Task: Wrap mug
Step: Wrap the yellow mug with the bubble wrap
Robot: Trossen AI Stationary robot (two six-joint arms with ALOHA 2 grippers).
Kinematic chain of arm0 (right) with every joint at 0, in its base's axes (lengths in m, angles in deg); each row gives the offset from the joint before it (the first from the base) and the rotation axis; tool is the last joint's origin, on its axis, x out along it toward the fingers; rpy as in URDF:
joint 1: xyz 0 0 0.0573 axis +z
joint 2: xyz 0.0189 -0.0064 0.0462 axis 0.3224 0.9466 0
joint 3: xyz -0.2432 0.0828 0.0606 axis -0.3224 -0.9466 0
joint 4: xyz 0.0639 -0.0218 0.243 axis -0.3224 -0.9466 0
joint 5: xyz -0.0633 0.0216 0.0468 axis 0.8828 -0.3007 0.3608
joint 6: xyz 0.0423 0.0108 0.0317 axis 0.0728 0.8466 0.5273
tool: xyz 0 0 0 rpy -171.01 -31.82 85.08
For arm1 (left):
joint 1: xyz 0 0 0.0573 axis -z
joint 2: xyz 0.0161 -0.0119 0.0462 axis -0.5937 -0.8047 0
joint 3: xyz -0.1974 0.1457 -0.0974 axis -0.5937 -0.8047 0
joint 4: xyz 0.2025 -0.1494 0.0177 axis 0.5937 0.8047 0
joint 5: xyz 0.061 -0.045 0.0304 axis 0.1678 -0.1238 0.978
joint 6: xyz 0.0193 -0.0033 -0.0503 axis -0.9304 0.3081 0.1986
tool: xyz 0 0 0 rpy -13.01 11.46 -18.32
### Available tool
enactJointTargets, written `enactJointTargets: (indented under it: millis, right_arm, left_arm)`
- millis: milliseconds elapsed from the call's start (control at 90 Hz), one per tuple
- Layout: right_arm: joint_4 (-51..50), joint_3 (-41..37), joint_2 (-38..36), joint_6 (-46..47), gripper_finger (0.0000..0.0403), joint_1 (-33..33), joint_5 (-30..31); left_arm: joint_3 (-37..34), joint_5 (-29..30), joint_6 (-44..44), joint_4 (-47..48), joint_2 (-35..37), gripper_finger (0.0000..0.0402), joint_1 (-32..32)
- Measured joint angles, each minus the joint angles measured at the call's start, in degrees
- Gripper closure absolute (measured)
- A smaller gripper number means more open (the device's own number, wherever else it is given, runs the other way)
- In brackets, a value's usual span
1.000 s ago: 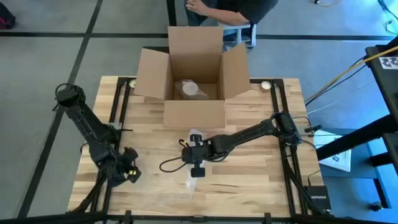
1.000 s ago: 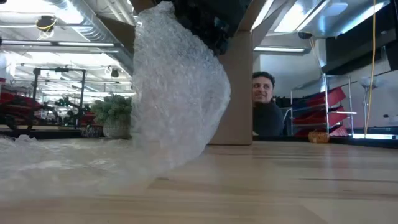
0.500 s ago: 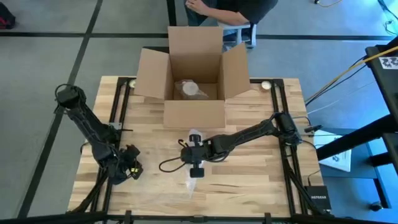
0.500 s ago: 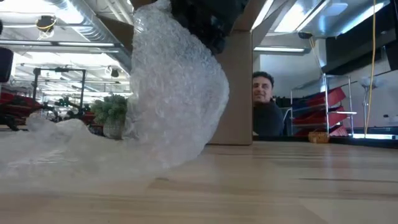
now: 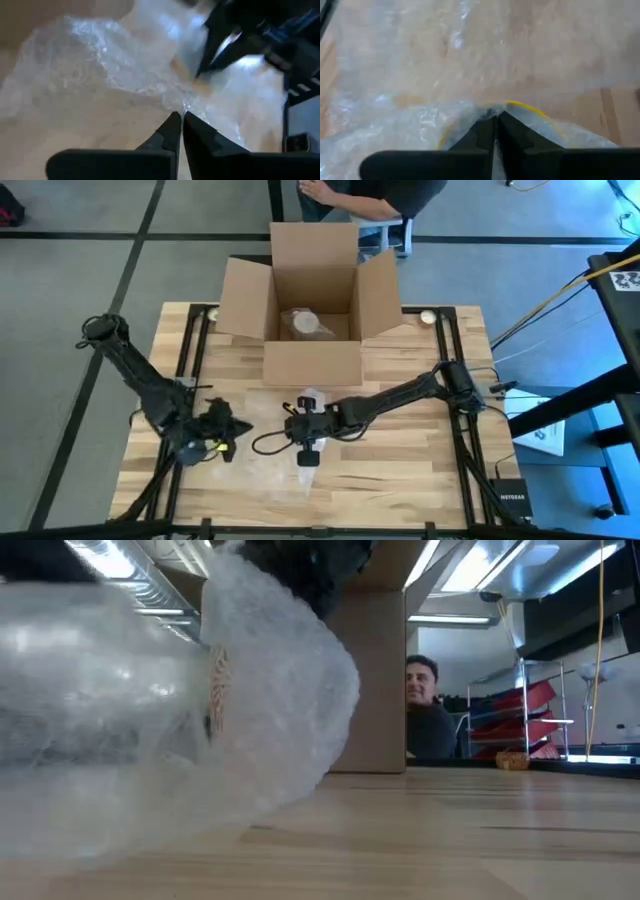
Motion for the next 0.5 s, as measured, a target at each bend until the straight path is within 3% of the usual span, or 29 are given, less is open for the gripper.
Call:
enactJointTargets:
  millis: [233,411,500]
  right_arm:
    - [-1.9,1.5,-2.2,-0.1,0.0402,0.1,1.7]
    - [-4.1,1.7,-2.0,0.1,0.0402,-0.3,1.2]
    - [-4.9,1.8,-2.0,1.2,0.0402,-0.3,0.6]
  left_arm:
    - [0.1,-12.5,-27.9,-25.2,-3.6,0.0402,-12.7]
    - [0.1,-24.0,-32.8,-33.2,-11.3,0.0401,-20.0]
    - [0.1,-26.4,-32.6,-33.7,-13.6,0.0401,-21.1]
